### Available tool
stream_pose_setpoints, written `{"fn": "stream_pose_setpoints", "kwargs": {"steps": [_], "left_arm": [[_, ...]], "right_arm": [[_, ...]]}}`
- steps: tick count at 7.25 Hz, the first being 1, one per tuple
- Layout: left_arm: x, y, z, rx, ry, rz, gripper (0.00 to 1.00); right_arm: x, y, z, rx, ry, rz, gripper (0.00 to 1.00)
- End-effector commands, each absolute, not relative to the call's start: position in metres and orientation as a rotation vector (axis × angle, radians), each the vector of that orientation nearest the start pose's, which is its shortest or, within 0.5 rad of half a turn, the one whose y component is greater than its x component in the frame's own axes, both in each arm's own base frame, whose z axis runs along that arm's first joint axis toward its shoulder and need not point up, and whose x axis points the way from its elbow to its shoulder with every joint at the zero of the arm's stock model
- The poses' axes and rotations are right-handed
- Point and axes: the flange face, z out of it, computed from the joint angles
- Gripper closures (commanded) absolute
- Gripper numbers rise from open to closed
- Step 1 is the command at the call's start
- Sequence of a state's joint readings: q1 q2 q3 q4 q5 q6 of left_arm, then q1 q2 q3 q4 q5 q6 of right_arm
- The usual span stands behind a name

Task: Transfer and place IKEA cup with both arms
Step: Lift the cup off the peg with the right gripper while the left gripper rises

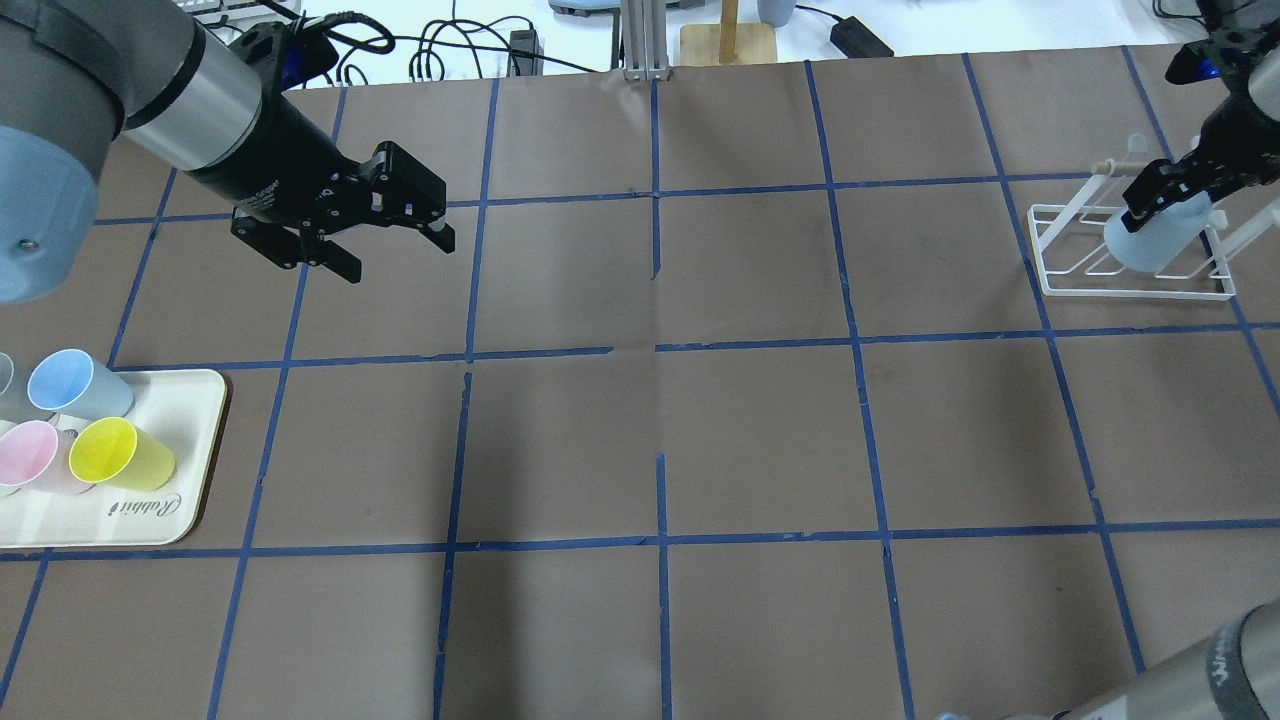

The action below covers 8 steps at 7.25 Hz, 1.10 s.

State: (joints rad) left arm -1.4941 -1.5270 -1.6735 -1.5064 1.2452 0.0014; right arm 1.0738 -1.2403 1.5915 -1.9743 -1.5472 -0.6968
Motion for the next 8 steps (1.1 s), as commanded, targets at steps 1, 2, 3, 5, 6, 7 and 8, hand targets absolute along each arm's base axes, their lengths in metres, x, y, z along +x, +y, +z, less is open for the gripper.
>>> {"fn": "stream_pose_setpoints", "kwargs": {"steps": [1, 2, 3, 5, 6, 7, 8], "left_arm": [[-0.131, -0.481, 0.473, -0.141, 3.506, -0.046, 0.00], [-0.133, -0.484, 0.472, -0.159, 3.568, -0.044, 0.00], [-0.130, -0.488, 0.470, -0.217, 3.611, -0.032, 0.00], [-0.129, -0.489, 0.500, -0.482, 3.808, -0.069, 0.00], [-0.135, -0.489, 0.505, -0.559, 3.895, -0.040, 0.00], [-0.142, -0.489, 0.507, -0.712, 3.980, 0.047, 0.00], [-0.146, -0.490, 0.516, -0.771, 4.095, 0.072, 0.00]], "right_arm": [[-0.159, -0.580, 0.384, -0.325, 3.139, -0.111, 0.33], [-0.150, -0.567, 0.416, -0.335, 3.140, -0.121, 0.33], [-0.139, -0.558, 0.444, -0.337, 3.085, -0.116, 0.33], [-0.111, -0.551, 0.484, -0.302, 2.822, -0.070, 0.33], [-0.093, -0.550, 0.494, -0.289, 2.643, -0.095, 0.34], [-0.076, -0.549, 0.493, -0.239, 2.469, -0.107, 0.34], [-0.055, -0.547, 0.486, -0.202, 2.332, -0.060, 0.34]]}}
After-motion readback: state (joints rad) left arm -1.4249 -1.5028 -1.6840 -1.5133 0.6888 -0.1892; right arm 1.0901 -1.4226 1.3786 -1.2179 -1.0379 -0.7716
